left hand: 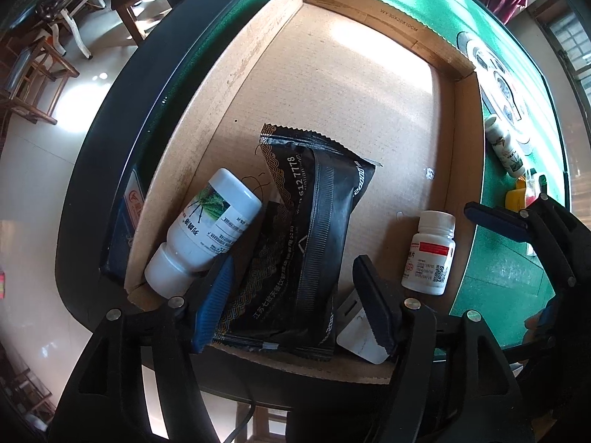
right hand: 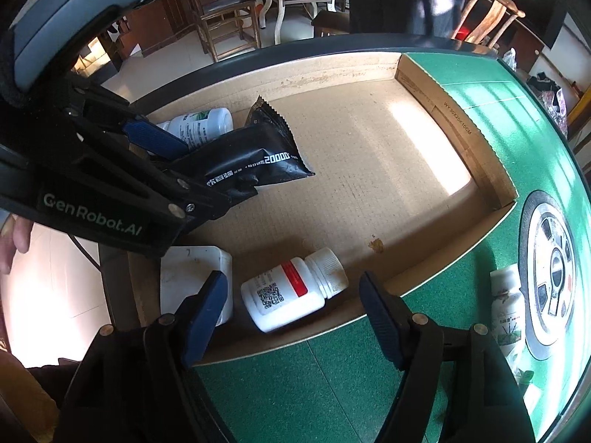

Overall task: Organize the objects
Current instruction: 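Lower the package and pill bottle into the tray and open both tools, then grasp the clear box with the red candle using the left tool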

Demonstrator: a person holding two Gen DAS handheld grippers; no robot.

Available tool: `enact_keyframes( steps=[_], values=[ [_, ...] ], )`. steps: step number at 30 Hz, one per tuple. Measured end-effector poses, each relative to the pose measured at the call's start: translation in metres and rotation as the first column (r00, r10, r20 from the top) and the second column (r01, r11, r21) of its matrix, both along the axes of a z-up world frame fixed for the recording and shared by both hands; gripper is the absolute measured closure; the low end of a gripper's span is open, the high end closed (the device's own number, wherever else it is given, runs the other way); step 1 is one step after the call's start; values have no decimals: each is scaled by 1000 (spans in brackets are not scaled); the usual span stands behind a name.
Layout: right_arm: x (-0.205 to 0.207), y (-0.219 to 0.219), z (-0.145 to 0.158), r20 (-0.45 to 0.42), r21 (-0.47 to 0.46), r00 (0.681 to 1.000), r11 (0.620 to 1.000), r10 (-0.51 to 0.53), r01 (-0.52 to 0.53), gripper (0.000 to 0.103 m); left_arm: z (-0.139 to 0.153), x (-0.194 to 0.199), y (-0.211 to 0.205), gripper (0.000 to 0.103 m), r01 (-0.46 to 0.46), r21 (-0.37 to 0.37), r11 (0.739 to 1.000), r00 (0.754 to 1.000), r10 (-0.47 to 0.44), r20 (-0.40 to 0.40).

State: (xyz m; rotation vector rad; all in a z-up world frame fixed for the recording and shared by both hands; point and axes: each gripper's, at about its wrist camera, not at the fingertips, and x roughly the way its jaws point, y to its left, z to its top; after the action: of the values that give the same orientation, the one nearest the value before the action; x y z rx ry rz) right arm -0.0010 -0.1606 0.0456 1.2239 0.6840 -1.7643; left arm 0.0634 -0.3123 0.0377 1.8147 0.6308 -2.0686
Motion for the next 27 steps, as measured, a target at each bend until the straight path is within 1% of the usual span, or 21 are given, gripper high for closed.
enact_keyframes(
  steps=[2, 9, 10, 11, 17, 23, 27],
  values=[
    [0, 6, 5, 6, -17, 1000, 1000, -18, 18, 26, 4, 2, 1, 31, -2, -4, 1000, 1000, 2, 0],
    [-6, 33, 16, 54, -65, 991, 990, -121, 125, 25, 29, 4, 12, 30, 14, -16, 1000, 1000, -14, -23],
    [-8, 39, 17, 62, -70, 988, 987, -140, 145, 24, 32, 3, 16, 28, 24, -19, 1000, 999, -24, -24],
    [-10, 44, 18, 71, -75, 985, 984, -158, 164, 24, 35, 2, 20, 24, 36, -20, 999, 999, -36, -26],
    [-17, 74, 18, 101, -90, 959, 958, -265, 274, 24, 45, -14, 50, 23, 124, 0, 992, 992, -124, -31],
    [-19, 112, 14, 123, -73, 929, 930, -349, 360, 23, 50, -33, 78, 23, 196, 25, 980, 980, -194, -52],
    [-20, 130, 10, 135, -56, 905, 909, -404, 414, 22, 51, -43, 97, 23, 242, 46, 969, 969, -239, -67]
  ],
)
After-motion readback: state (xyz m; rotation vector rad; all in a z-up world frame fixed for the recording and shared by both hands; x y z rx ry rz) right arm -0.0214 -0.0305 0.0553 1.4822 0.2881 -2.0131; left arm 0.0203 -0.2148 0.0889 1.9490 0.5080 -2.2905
